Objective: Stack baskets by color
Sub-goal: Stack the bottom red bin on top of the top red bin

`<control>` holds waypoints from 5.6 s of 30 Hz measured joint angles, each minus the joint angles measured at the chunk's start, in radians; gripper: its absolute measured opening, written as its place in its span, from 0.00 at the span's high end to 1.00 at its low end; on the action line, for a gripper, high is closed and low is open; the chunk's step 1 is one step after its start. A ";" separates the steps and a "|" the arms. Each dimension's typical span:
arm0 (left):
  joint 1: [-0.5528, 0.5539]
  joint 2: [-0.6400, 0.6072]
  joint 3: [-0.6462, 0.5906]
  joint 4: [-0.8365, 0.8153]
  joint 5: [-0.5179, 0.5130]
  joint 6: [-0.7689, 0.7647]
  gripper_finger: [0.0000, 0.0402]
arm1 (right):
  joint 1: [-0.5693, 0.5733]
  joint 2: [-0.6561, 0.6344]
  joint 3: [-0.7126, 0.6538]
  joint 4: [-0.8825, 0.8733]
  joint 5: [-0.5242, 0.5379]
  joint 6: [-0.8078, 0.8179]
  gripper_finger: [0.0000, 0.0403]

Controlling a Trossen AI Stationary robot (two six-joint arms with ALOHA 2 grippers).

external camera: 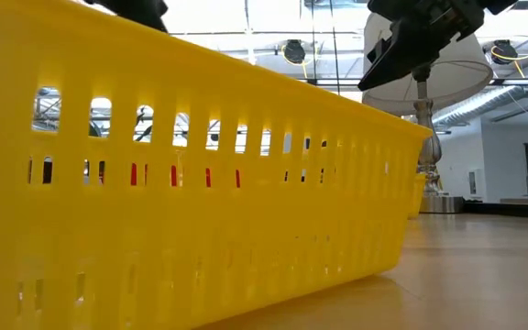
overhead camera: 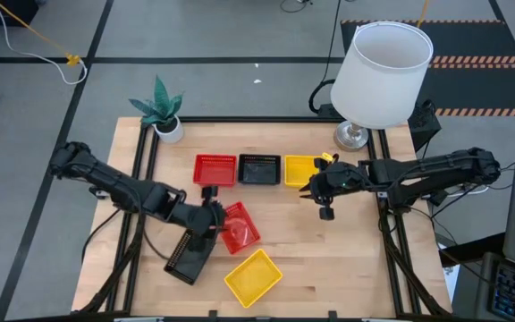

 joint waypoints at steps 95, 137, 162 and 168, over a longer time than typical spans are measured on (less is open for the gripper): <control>-0.022 0.304 -0.001 -0.027 0.057 0.373 0.97 | 0.000 0.000 -0.001 -0.015 -0.002 -0.006 0.82; 0.150 -0.062 0.000 -0.240 -0.257 0.268 0.97 | 0.000 0.000 -0.001 -0.006 -0.001 -0.006 0.82; 0.286 0.003 -0.007 -0.322 -0.301 0.283 0.98 | 0.000 0.000 -0.071 0.167 0.003 -0.070 0.82; 0.340 0.059 -0.007 -0.297 -0.302 0.311 0.95 | 0.000 0.000 -0.071 0.155 0.003 -0.084 0.82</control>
